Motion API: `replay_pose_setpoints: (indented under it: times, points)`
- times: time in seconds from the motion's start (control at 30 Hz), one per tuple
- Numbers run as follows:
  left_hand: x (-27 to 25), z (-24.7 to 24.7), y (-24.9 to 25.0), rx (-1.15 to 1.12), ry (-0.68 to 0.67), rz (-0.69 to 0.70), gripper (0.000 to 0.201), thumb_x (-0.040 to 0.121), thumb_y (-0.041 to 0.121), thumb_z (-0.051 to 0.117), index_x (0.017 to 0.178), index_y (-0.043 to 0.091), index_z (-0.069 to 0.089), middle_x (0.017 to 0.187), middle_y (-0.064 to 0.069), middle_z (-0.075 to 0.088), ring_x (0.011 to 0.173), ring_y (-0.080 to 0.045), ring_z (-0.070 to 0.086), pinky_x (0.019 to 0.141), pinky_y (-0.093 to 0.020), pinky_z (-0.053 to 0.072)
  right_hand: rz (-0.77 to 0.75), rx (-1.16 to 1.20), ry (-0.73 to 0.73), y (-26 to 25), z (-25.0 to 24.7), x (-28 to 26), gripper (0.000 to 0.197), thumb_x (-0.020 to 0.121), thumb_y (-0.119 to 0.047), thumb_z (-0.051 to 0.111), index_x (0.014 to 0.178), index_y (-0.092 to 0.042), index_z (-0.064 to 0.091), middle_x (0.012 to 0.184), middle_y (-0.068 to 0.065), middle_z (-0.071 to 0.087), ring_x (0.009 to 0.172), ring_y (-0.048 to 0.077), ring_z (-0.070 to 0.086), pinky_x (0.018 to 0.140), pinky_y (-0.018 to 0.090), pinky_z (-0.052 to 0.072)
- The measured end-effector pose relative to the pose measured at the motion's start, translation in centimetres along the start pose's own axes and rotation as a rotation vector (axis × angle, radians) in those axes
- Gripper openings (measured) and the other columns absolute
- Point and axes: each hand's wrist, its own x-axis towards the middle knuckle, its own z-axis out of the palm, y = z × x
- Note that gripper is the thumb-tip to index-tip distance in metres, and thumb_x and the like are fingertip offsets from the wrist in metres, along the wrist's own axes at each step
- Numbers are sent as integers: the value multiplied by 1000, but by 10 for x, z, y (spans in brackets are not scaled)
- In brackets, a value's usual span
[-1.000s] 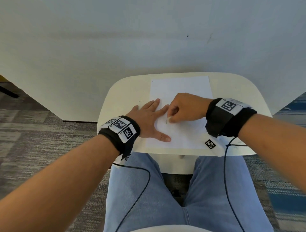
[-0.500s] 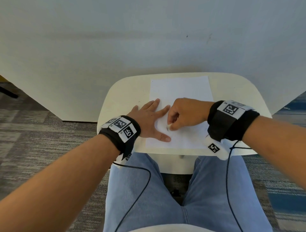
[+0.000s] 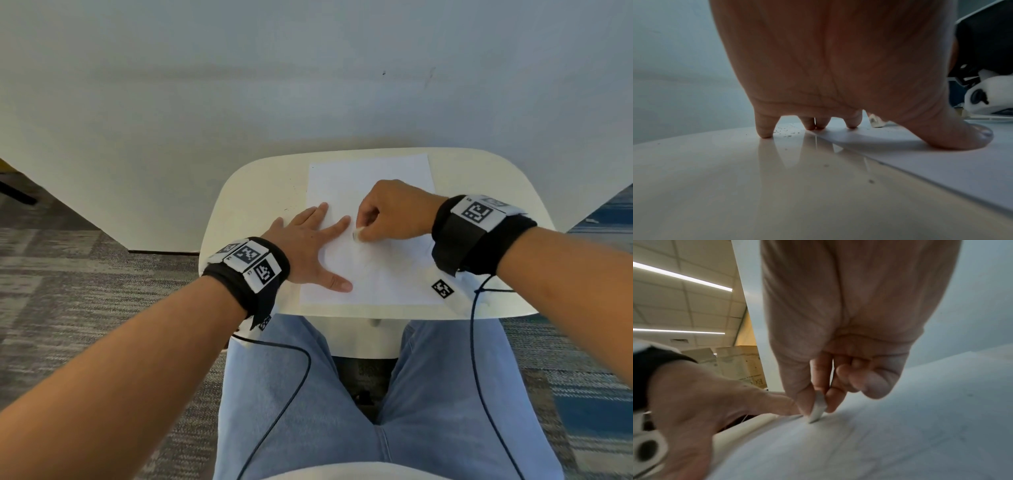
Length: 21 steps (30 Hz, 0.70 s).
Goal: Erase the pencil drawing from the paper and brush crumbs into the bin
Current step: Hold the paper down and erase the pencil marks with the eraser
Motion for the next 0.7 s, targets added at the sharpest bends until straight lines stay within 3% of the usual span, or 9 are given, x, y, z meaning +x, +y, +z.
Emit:
replay_pose_setpoints:
  times: [0.1,0.13,0.27,0.4,0.43,0.53,0.57,0.7]
  points:
    - [-1,0,1,5,-1,1,120,64,91,51,150,46,-18,161,1,-26,150,-18,-17,119,-58,3,-7,13,-231,-6,4,-8,13,79,-34,76,79,-21,77,70,-9,69,64,11,62,61,26,53]
    - [-1,0,0,6,-1,0,120,64,91,51,150,46,-18,161,1,-26,150,-18,-17,119,-58,3,1,8,-239,-5,3,-7,14,78,-36,76,78,-22,77,71,-8,70,66,14,64,62,29,54]
    - [1,0,0,8,8,-2,119,63,92,50,150,46,-18,161,0,-26,150,-18,-16,119,-58,4,4,-59,-13,0,-5,-3,12,80,-31,74,73,-21,73,65,-15,63,61,3,57,65,24,44]
    - [1,0,1,25,6,-4,119,63,92,50,149,48,-18,162,-1,-25,150,-18,-16,118,-59,6,-6,5,-303,-7,0,-14,14,80,-34,76,79,-21,77,71,-7,70,53,7,54,53,20,47]
    - [1,-1,2,26,2,-4,118,63,92,50,149,48,-18,162,-2,-25,150,-19,-17,118,-59,6,6,9,-283,-5,-1,-12,14,80,-35,76,79,-21,77,71,-6,71,54,8,55,54,21,48]
    - [1,-2,2,24,1,-1,117,64,92,50,148,50,-18,162,-1,-25,150,-19,-16,118,-60,7,22,-38,-25,3,-7,-4,14,80,-31,74,78,-18,76,67,-12,66,60,4,57,64,24,44]
    - [1,-1,2,26,1,-1,117,64,92,50,148,50,-18,162,-1,-25,150,-19,-16,118,-60,7,22,-41,-19,3,-8,-5,14,80,-32,74,78,-18,76,67,-13,66,61,3,57,65,23,43]
    - [1,-1,2,38,-1,-7,117,64,92,50,148,50,-19,162,-2,-25,150,-19,-16,118,-60,7,5,-26,-264,-2,-4,-13,17,78,-38,75,76,-21,76,71,-6,71,52,11,56,55,25,51]
